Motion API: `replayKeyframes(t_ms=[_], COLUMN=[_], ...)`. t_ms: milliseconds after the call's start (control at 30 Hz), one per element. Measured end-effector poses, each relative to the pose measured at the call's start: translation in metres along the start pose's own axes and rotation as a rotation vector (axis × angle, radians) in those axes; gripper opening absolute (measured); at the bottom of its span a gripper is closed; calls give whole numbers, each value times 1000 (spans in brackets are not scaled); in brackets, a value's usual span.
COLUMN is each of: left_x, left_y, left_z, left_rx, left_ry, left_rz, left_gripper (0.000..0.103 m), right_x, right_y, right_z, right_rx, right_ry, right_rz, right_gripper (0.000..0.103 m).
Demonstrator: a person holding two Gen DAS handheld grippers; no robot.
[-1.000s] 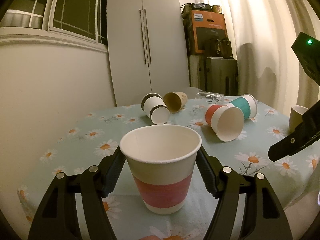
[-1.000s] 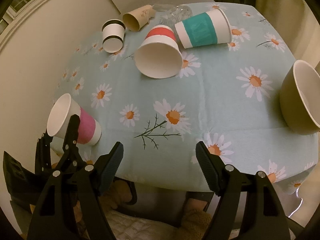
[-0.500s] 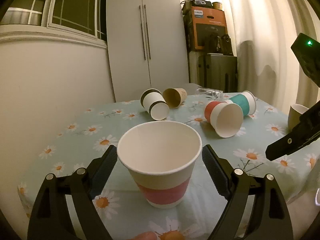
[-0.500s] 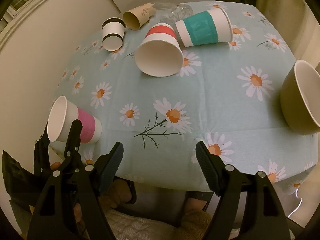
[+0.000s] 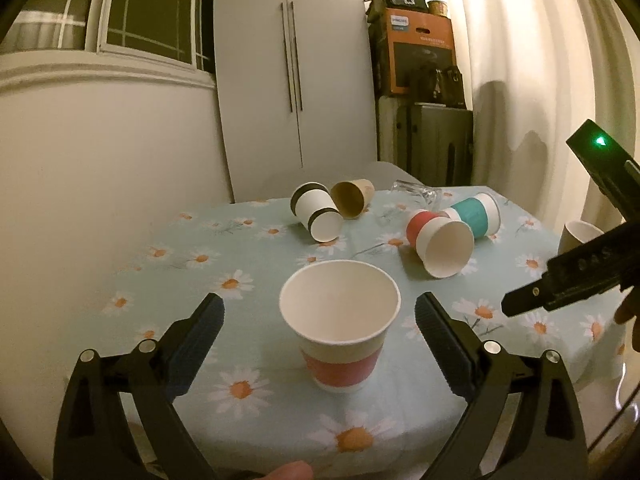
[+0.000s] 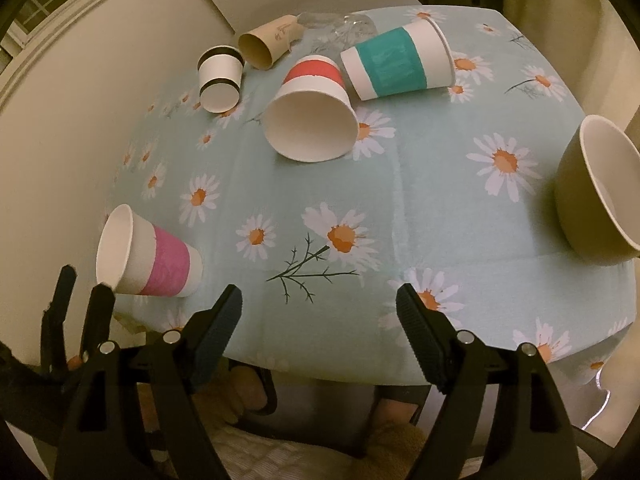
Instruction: Flip cup upright
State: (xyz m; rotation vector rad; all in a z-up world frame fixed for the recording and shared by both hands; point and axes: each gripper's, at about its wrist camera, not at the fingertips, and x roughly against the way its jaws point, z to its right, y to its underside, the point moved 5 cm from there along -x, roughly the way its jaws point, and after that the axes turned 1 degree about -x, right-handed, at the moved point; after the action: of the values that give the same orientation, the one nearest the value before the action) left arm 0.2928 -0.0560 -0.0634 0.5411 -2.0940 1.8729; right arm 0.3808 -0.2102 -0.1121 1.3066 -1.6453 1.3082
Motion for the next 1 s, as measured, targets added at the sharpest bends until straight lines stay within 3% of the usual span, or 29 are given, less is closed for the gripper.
replayKeyframes(t_ms=[167,367,700,1000], left_x=[22,48,84,96], left_y=[-4,-9,7,34], left_z=[-7,-21,-36,-55], left_rx=[-2,-1,18,53], left_ry=[32,21,117,131], left_rz=[-18,-2,-96,-165], left_gripper=[94,97,97,97], right_x=[11,37,58,70], right_y=[3,16,63,96], right_z=[-8,-28,-44,-59], right_rx=[15,55,167,226], right_ry=[-3,-26,35,83], right_rz=[54,181,292,356], right_gripper=[88,98,98,98])
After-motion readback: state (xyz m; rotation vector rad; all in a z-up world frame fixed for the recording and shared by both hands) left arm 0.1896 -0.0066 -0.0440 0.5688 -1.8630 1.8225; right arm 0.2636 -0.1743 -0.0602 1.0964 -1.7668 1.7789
